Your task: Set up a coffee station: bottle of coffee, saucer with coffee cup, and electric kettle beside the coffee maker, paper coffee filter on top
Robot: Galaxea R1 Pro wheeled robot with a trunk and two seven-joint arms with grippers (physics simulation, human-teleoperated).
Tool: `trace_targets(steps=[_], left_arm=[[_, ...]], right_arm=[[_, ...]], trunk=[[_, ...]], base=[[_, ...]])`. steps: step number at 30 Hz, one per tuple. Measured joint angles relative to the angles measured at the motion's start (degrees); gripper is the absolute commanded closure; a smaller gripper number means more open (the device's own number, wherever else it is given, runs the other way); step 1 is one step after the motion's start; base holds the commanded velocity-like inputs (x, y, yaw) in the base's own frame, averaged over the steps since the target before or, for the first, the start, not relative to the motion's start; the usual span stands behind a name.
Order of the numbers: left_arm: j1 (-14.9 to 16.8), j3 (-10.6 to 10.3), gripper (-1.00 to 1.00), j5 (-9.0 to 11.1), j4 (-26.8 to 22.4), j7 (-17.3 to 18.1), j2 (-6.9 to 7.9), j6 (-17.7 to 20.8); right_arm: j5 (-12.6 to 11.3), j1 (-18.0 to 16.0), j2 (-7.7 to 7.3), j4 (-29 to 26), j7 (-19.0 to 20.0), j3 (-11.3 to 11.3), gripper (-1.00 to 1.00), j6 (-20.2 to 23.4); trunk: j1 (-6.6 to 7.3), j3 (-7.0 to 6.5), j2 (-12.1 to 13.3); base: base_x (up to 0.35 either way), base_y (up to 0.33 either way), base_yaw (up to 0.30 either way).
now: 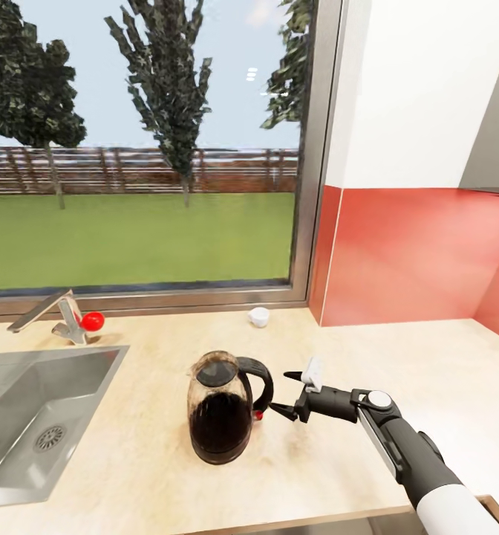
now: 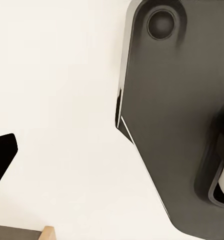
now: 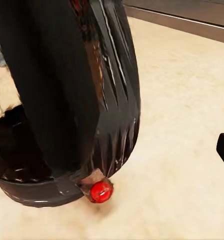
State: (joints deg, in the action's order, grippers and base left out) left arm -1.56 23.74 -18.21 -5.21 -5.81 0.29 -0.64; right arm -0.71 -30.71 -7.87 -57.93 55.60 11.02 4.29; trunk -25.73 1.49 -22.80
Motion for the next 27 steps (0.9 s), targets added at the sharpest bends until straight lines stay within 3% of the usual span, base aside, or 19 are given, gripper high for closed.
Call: trace_targets(steps=[15, 27], left_arm=[[0.0, 0.0, -1.0, 0.0, 1.3, -0.1, 0.0, 0.0], [0.0, 0.0, -1.0, 0.0, 1.4, -0.1, 0.0, 0.0]], right_arm=[[-0.1, 0.0, 0.36, 0.0, 0.0, 0.4, -1.0, 0.0], [-0.1, 0.0, 2.86, 0.1, 0.0, 0.5, -1.0, 0.0]], trunk=[[-0.01, 0.0, 0.0], [-0.01, 0.0, 0.0]], base=[[0.09, 0.0, 0.0], [0.003, 0.0, 0.0]])
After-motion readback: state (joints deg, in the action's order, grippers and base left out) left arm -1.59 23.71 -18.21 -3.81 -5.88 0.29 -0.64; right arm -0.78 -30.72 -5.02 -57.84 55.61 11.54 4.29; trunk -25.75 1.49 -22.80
